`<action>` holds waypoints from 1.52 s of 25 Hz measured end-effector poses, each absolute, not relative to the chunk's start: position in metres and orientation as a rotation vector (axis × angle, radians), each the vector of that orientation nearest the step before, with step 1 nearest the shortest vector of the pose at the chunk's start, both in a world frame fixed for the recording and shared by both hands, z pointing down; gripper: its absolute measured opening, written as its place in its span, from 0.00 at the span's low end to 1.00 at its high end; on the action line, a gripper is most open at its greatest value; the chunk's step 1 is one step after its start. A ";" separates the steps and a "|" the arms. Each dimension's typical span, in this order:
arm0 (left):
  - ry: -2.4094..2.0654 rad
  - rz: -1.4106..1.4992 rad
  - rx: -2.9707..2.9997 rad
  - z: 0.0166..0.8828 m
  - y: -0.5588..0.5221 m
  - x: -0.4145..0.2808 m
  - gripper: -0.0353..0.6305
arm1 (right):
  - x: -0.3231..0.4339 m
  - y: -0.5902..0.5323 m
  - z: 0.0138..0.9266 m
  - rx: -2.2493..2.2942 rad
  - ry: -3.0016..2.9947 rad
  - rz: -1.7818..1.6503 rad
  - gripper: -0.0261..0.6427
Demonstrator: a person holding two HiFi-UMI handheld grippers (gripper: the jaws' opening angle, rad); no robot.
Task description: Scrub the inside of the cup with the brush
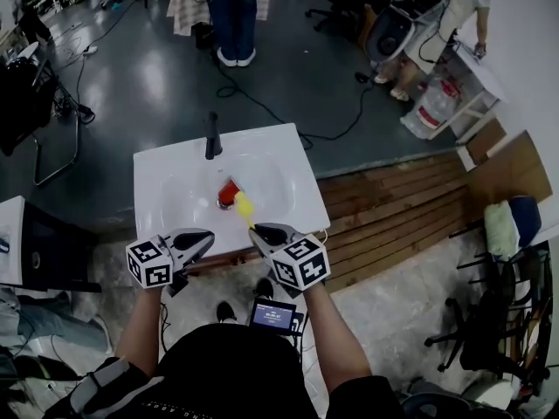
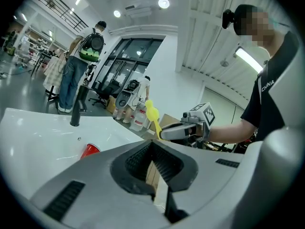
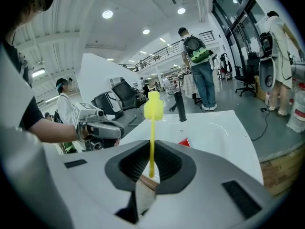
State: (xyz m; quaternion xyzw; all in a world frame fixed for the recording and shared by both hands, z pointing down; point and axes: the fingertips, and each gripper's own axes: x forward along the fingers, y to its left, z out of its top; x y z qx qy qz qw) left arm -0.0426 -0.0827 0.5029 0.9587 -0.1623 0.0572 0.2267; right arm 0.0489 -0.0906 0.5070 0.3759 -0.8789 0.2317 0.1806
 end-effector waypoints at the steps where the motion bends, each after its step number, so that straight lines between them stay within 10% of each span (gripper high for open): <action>1: -0.445 0.158 2.641 0.502 -0.086 -0.040 0.06 | 0.051 -0.094 0.507 1.053 -2.484 0.665 0.10; 21: -0.684 0.466 2.636 0.531 -0.193 0.028 0.06 | 0.120 -0.183 0.537 0.802 -2.469 0.716 0.09; 38: -0.786 0.822 2.492 0.643 -0.262 0.023 0.40 | 0.107 -0.233 0.586 0.732 -2.404 0.809 0.10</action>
